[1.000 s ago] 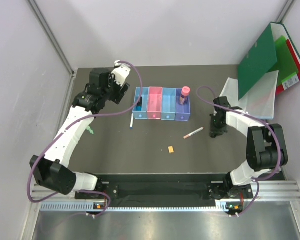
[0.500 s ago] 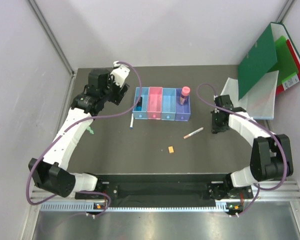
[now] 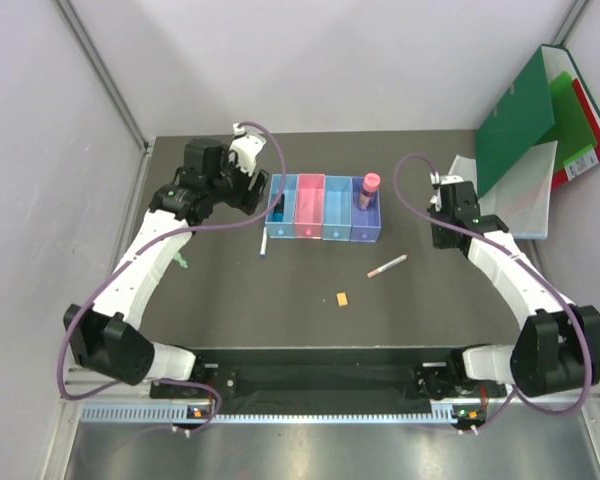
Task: Sort the stationery into containers
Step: Pick up the pen from the center of the board.
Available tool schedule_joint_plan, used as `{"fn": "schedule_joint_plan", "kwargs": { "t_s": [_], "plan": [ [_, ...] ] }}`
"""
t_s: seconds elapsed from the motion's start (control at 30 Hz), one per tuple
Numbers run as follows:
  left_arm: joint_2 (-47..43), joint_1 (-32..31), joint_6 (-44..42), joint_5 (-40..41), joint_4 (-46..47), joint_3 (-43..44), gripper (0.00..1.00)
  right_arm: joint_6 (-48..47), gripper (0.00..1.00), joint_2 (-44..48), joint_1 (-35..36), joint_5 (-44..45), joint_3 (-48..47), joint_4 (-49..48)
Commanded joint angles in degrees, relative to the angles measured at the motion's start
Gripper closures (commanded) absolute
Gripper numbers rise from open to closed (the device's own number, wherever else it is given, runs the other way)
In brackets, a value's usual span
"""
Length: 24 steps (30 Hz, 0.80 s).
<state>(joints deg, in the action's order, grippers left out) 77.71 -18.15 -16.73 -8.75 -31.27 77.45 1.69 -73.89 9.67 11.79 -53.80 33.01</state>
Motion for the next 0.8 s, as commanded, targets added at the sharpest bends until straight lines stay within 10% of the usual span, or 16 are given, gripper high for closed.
{"fn": "schedule_joint_plan", "kwargs": {
  "t_s": [0.0, 0.43, 0.77],
  "plan": [
    [3.05, -0.04, 5.3, -10.82, 3.22, 2.0, 0.26, -6.6, 1.0, 5.68, 3.42, 2.18, -1.92, -6.03],
    [13.6, -0.13, 22.87, -27.01, 15.87, 7.45, 0.22, -9.6, 1.0, 6.83, 13.18, 5.17, -10.44, -6.47],
    [14.04, -1.88, 42.82, -31.24, 46.28, -4.67, 0.19, -10.83, 1.0, 2.7, 17.13, 5.08, -19.76, -8.49]
  ]
}}
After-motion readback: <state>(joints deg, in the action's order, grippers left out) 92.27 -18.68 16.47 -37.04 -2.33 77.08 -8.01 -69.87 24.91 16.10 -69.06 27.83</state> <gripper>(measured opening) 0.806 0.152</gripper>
